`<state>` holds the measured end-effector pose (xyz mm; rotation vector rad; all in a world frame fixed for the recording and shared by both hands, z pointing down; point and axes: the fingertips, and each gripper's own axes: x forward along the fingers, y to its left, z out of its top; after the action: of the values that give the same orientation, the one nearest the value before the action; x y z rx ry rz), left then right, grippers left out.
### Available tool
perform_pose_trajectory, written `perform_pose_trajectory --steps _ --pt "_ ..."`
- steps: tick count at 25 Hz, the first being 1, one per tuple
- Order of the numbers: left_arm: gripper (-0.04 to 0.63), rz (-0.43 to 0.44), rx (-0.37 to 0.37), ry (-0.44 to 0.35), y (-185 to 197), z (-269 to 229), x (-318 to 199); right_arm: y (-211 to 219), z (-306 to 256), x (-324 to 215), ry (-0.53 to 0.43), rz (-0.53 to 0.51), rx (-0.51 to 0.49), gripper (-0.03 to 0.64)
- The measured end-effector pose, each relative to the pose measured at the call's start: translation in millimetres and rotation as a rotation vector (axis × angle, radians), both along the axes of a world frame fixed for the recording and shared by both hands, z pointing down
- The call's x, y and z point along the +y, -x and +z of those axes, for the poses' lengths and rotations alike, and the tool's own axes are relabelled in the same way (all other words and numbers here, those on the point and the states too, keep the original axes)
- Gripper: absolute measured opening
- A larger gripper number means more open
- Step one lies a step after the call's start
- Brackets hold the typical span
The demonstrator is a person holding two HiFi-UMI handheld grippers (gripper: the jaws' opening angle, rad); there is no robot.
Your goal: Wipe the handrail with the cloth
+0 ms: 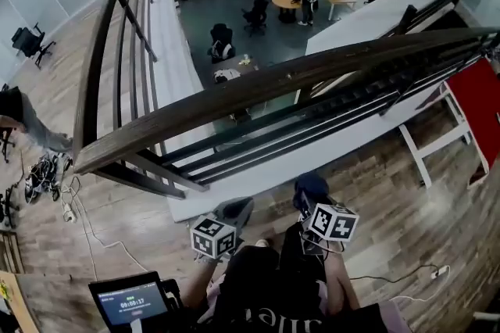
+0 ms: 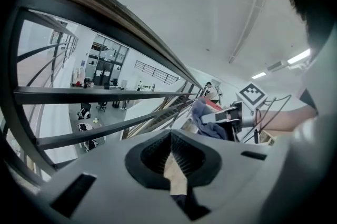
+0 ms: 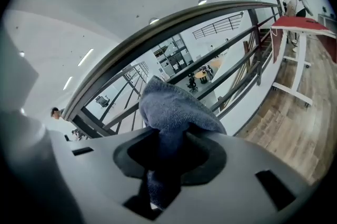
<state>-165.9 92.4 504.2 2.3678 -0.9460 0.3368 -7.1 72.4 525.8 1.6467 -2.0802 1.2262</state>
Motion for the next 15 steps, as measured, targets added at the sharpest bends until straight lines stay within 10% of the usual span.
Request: perform_pose_trajectory --steps 15 --pt "0.000 0.077 0.093 -0.056 -57 -69 47 -21 -75 83 -0.062 0.021 0.037 0.109"
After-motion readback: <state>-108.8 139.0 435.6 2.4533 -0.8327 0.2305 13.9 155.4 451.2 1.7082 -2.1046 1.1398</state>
